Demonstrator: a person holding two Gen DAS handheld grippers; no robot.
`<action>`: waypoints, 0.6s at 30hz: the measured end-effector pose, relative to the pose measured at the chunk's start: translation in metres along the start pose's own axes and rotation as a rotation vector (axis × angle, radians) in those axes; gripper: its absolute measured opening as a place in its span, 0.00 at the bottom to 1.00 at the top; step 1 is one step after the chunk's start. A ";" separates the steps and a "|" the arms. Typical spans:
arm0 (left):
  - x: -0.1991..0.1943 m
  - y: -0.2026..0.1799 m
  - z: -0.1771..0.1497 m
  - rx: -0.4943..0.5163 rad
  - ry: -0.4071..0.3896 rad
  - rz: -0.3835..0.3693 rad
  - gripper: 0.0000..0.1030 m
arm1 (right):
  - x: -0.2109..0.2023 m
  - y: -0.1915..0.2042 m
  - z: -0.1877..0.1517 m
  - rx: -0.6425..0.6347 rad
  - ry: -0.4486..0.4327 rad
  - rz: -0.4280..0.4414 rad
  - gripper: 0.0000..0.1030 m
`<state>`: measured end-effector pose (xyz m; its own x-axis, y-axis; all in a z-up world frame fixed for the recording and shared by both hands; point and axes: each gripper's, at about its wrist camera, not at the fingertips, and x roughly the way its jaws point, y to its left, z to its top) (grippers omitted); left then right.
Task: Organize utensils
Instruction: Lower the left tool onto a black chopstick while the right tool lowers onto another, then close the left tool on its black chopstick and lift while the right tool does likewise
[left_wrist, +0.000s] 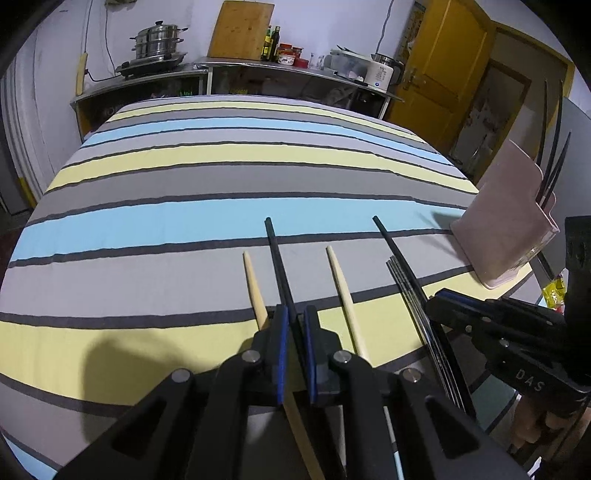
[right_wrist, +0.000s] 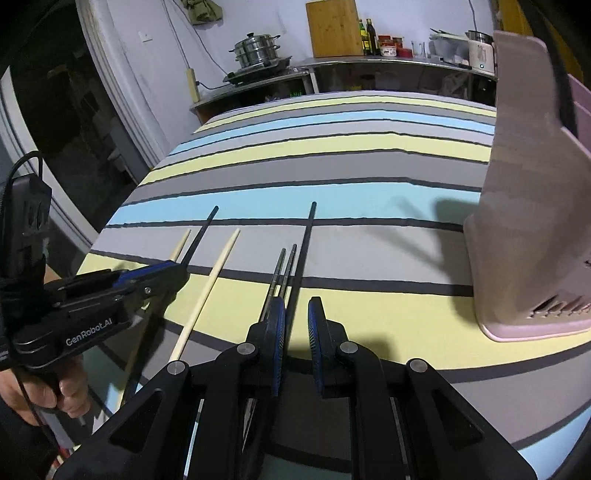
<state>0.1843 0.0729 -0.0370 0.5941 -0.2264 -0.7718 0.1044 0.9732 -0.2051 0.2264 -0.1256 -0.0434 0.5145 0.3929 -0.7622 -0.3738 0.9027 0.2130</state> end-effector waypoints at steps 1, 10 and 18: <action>0.000 0.000 0.000 0.000 0.001 -0.001 0.11 | 0.000 0.000 0.000 -0.007 0.001 -0.004 0.13; 0.005 0.001 0.009 -0.045 0.036 -0.018 0.11 | -0.002 -0.012 0.008 0.018 0.014 -0.060 0.13; 0.014 -0.003 0.019 -0.045 0.048 0.014 0.11 | 0.013 -0.006 0.023 -0.007 0.034 -0.098 0.13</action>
<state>0.2077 0.0676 -0.0356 0.5560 -0.2159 -0.8027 0.0599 0.9736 -0.2203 0.2527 -0.1217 -0.0403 0.5229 0.2962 -0.7993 -0.3284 0.9353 0.1318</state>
